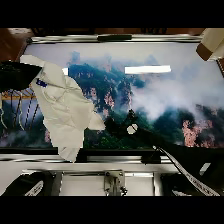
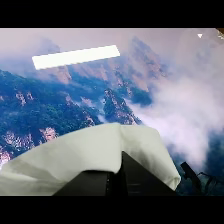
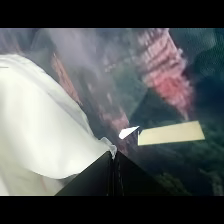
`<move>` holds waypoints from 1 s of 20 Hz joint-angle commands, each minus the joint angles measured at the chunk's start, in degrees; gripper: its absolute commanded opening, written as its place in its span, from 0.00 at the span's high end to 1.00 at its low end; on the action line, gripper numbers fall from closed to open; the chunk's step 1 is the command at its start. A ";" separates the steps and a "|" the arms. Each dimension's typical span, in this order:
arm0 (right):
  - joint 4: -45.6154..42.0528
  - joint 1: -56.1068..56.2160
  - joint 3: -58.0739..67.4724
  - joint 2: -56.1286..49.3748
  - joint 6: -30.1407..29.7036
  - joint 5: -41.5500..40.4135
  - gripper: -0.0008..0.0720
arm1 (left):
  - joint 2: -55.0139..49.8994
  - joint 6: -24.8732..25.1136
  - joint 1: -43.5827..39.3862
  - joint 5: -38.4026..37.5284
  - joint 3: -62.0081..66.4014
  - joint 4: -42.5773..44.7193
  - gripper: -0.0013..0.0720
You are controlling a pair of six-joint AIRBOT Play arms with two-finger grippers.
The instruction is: Fold the shirts.
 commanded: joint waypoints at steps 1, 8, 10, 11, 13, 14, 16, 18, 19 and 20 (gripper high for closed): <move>-2.01 -1.44 0.07 2.34 -2.27 -1.07 0.93 | 0.07 0.02 0.00 0.50 0.00 0.02 0.93; -24.11 -22.45 3.13 38.10 -17.81 0.96 0.93 | 2.32 -3.78 0.02 19.71 13.05 0.04 0.93; -24.70 -32.04 7.02 51.25 -17.75 2.89 0.93 | 4.81 -3.45 0.02 19.71 18.80 4.11 0.94; -25.18 -36.20 9.18 56.41 -17.84 4.20 0.93 | 6.54 -3.48 0.02 19.74 20.41 6.25 0.94; -26.93 -44.09 13.66 64.52 -17.51 7.72 0.93 | 10.25 -5.86 0.02 19.32 20.72 9.18 0.94; -28.02 -47.82 15.85 67.41 -16.50 9.97 0.93 | 11.45 -9.29 0.02 17.86 20.61 10.82 0.94; -30.21 -54.10 19.47 70.44 -14.64 14.27 0.93 | 12.28 -13.88 0.00 10.93 20.61 13.66 0.94; -32.70 -58.80 22.60 70.90 -14.05 18.82 0.93 | 11.91 -14.23 0.00 2.25 20.39 15.98 0.94; -34.34 -60.48 23.43 70.77 -14.10 20.63 0.93 | 11.78 -14.23 0.00 -1.05 19.56 16.72 0.94; -36.00 -61.96 23.67 70.77 -14.08 22.05 0.93 | 11.78 -14.23 0.00 -3.58 18.12 17.14 0.94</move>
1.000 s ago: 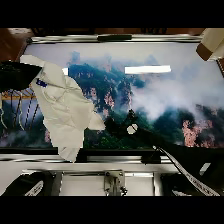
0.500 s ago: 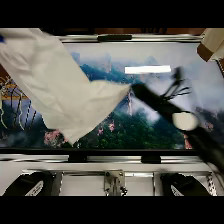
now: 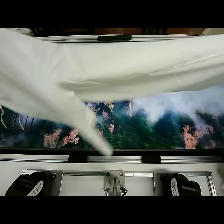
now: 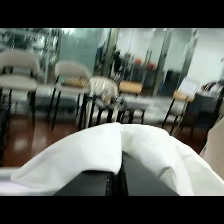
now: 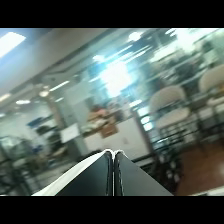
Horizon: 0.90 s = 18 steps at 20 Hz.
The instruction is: Fold the shirts.
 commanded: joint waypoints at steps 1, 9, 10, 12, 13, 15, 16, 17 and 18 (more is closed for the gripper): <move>-6.78 -7.39 3.15 2.23 0.63 7.63 0.93 | 0.46 -2.01 0.00 -13.05 -3.21 4.24 0.94; -21.97 -8.31 3.15 -10.99 -1.97 22.82 0.93 | -1.33 -4.66 0.02 -7.67 -28.30 7.02 0.94; -21.97 -8.31 3.15 -14.40 -2.62 22.53 0.93 | -2.99 -5.33 0.07 -4.26 -31.01 7.02 0.93; -21.81 -8.15 3.15 -22.64 -4.31 20.87 0.92 | -8.48 -7.98 0.07 1.62 -34.62 7.02 0.94; -20.57 -8.15 3.15 -27.12 -5.62 19.30 0.93 | -12.48 -8.44 0.07 4.13 -34.91 6.95 0.94; -15.32 -8.15 3.15 -35.26 -6.73 14.64 0.93 | -20.74 -8.44 0.09 11.10 -34.27 6.36 0.94; -11.17 -8.15 3.15 -39.43 -7.50 11.74 0.93 | -24.72 -8.46 0.11 14.97 -33.51 5.75 0.94; -7.17 -8.15 3.15 -43.15 -8.20 9.25 0.92 | -29.00 -8.44 0.13 19.02 -32.30 4.79 0.94; -2.82 -8.15 3.15 -46.95 -9.22 6.97 0.93 | -33.31 -8.46 0.13 22.71 -30.77 3.67 0.94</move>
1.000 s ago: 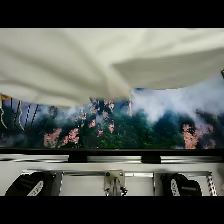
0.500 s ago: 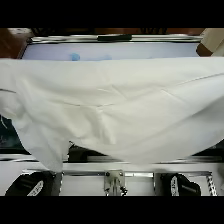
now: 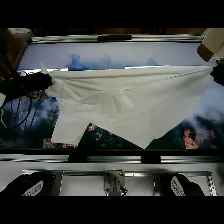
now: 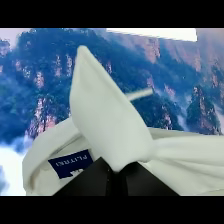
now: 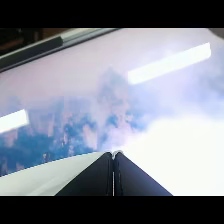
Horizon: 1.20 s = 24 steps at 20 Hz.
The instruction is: Fold the shirts.
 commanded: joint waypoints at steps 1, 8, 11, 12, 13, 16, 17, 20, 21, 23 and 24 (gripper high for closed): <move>14.08 -0.04 0.07 -13.88 -4.00 -8.07 0.92 | -14.58 -0.68 0.07 14.95 3.08 -3.54 0.93; 22.38 1.86 0.07 -29.57 -4.70 -9.20 0.92 | -35.10 -0.66 -0.07 24.28 10.32 -13.97 0.93; 22.47 5.44 0.09 -30.73 -5.38 -12.35 0.27 | -36.26 -0.61 0.13 23.61 10.34 -14.53 0.22; 22.60 5.77 0.28 -30.34 -5.97 -12.35 0.21 | -35.71 -0.35 0.94 22.71 10.84 -14.51 0.10; 22.60 5.75 0.85 -29.62 -5.99 -11.41 0.21 | -35.21 1.16 2.73 18.80 12.70 -14.49 0.10; 22.01 3.98 1.92 -26.18 -6.12 -7.50 0.22 | -36.13 10.25 11.30 -2.82 22.12 -14.51 0.10; 21.18 3.32 1.92 -24.98 -6.12 -5.44 0.22 | -37.07 12.83 14.53 -10.12 24.92 -14.53 0.11; 16.61 2.71 1.92 -23.54 -6.08 4.31 0.22 | -40.46 15.61 22.99 -21.46 28.48 -15.96 0.11; 15.58 2.84 1.86 -23.61 -6.08 7.80 0.22 | -41.99 18.14 25.33 -23.15 28.48 -19.74 0.14; 12.94 3.74 1.86 -23.67 -6.16 13.03 0.22 | -46.42 22.99 29.18 -26.45 28.48 -31.67 0.16; 11.85 4.22 1.86 -23.67 -6.16 14.29 0.22 | -48.46 23.10 30.01 -26.45 28.48 -34.64 0.16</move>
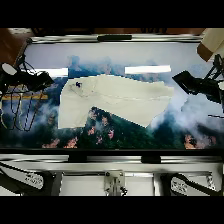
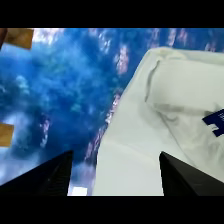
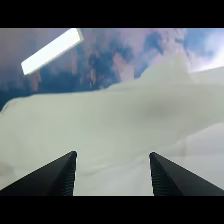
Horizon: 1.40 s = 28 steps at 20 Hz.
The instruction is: Fold the shirts.
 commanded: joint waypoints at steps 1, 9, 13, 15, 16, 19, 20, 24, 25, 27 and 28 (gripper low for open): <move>-4.61 1.16 0.07 0.37 -0.11 8.81 0.22 | -6.47 5.90 5.31 -7.23 1.18 -12.63 0.16; -4.83 1.42 0.07 0.37 -0.07 10.60 0.22 | -11.80 9.97 0.66 0.04 1.18 -12.87 0.25; -4.81 1.42 0.07 0.37 -0.07 10.73 0.22 | -12.33 11.52 -1.46 -0.07 1.16 -12.83 0.25; -4.81 1.42 0.07 0.37 -0.04 11.04 0.22 | -12.33 12.48 -2.21 0.17 1.18 -12.83 0.26; -4.81 1.42 0.07 0.39 -0.04 11.13 0.22 | -12.33 12.48 -2.34 0.11 1.18 -12.81 0.37; -7.93 1.42 0.04 0.37 0.76 14.84 0.22 | -12.11 13.11 -2.16 0.07 1.18 -12.85 0.93; -10.71 1.42 -0.42 0.37 2.16 18.56 0.21 | -11.72 14.60 -2.16 0.09 1.18 -12.83 0.93; -13.16 1.46 -9.25 0.57 6.99 26.67 0.12 | -9.75 15.50 -2.19 -0.07 1.18 -12.83 0.93; -11.72 1.49 -12.63 0.63 8.33 24.46 0.12 | -9.35 15.50 -2.19 -0.37 1.18 -12.83 0.93; -10.25 3.34 -18.29 0.63 8.39 21.99 0.12 | -8.72 15.56 -2.19 -1.38 1.18 -12.83 0.93; -11.13 5.25 -20.35 0.68 8.61 20.44 0.12 | -8.55 16.39 -2.19 -2.14 1.20 -12.83 0.93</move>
